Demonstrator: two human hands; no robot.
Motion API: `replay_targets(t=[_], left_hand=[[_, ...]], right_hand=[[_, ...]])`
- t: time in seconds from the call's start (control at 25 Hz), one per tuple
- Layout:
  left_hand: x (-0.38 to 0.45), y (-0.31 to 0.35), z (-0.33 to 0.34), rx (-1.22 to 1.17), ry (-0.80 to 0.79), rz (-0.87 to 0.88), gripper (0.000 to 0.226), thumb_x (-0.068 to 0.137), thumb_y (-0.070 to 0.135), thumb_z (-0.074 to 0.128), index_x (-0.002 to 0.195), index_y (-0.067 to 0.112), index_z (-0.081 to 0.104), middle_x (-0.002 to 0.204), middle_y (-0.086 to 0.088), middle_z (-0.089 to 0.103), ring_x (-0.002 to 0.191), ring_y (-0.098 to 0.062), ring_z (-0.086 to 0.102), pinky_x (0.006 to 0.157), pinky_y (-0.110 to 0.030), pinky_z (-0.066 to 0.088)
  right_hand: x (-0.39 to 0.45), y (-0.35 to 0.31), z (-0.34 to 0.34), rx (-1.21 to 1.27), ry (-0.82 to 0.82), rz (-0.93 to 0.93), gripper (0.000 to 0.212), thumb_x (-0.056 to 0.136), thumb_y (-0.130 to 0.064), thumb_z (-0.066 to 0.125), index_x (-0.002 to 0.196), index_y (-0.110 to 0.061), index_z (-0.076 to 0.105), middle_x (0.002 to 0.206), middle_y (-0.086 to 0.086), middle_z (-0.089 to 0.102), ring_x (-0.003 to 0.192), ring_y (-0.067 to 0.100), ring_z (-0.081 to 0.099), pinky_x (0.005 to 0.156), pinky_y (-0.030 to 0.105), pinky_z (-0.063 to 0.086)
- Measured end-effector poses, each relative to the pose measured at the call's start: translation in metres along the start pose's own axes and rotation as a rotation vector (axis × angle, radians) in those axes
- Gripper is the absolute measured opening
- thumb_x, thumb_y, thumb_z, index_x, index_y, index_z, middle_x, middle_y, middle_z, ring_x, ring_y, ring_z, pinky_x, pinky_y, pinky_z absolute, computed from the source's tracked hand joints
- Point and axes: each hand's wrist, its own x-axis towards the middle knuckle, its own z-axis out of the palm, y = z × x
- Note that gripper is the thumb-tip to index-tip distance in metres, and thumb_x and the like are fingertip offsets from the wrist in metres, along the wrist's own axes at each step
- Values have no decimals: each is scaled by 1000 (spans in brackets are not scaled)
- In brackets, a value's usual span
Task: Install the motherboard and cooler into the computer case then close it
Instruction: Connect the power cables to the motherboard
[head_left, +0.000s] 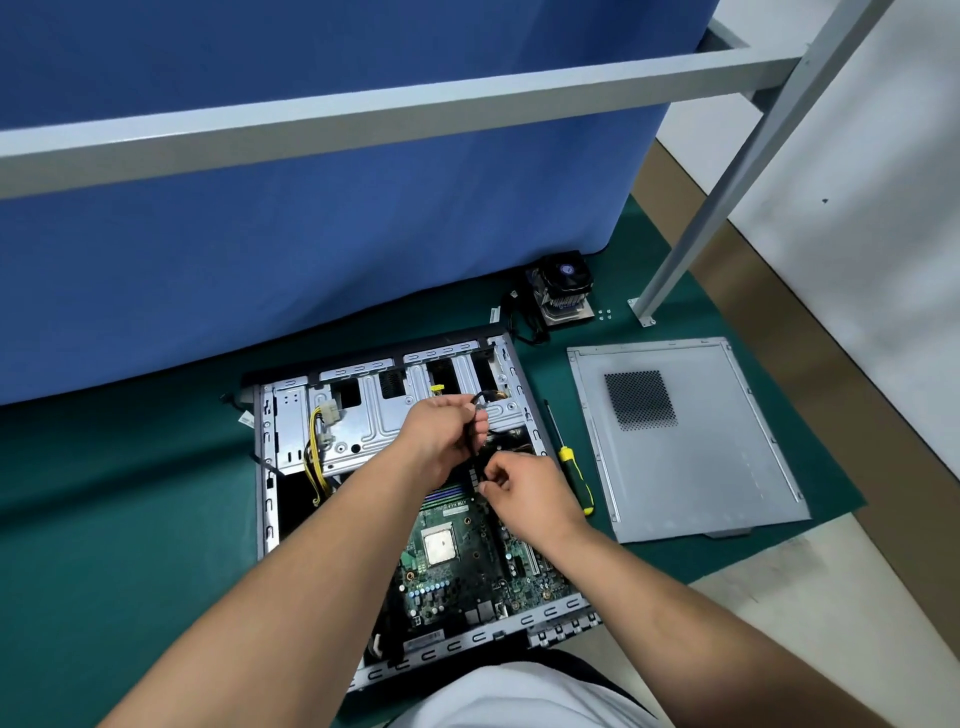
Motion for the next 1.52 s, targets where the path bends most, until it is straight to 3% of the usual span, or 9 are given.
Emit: replay_targets(t=[0.2,0.36,0.56,0.68,0.8,1.0,1.2,1.36,1.52], left_hand=[[3,-6,-4,59,-1,96,21,99,-2,46,111,6,61,73,-6,66,53,-13,48,47,-25,37],[-14,-28,-23,299,-37,240,7,98,24,67,98,23,74,62,7,57,48,-9,41,47,-23,33],[-39,-56,-41,498,-104,331,7,94,29,74,98,24,78,87,2,75,59,0,56,60,-19,45],[-43,-67,-47,599,-118,364,5,94,26,74,96,22,77,75,10,71,51,5,51,52,-9,39],[-43,-77,-47,701,-167,380,3,93,26,75,93,24,76,78,0,73,60,-4,56,57,-20,44],[-34,-99,-44,818,-149,377,6,86,30,82,85,28,77,66,13,67,51,3,50,50,-16,39],[-26,-117,-40,989,-253,380,9,85,32,83,92,29,78,69,25,67,56,7,54,53,-12,38],[-21,-129,-27,1214,-331,407,15,97,32,67,109,25,73,100,5,75,82,-9,65,74,-22,48],[-19,-142,-15,1336,-373,363,19,101,27,61,119,25,59,102,-4,73,78,-17,69,73,-32,59]], right_hand=[[-1,6,-5,36,-75,-29,13,93,-29,69,106,-25,72,103,-6,67,85,7,67,84,28,57],[-5,12,-27,247,97,16,12,95,-24,68,105,-29,71,89,-16,69,70,-9,63,61,5,42],[-13,13,-43,217,12,-57,31,94,-26,70,124,-30,66,106,-12,66,77,-2,63,68,4,44],[-18,17,-43,-22,-85,-161,26,95,-34,70,119,-26,72,106,-10,67,82,-2,59,77,15,46],[-22,24,-37,-199,-134,-253,30,94,-46,68,118,-30,71,114,-10,69,107,10,56,95,33,47],[-16,35,-42,-333,-215,-325,33,95,-45,64,125,-29,68,123,-10,65,119,12,48,105,38,43],[24,27,-42,-499,-32,-478,41,98,-40,58,135,-21,61,135,-2,55,129,19,45,112,43,40],[73,11,-41,-654,-65,-572,58,101,-52,47,147,-17,47,156,7,38,144,27,33,119,49,31],[97,12,-38,-736,-145,-625,74,101,-65,25,160,-20,29,171,4,11,156,26,13,128,46,10]])
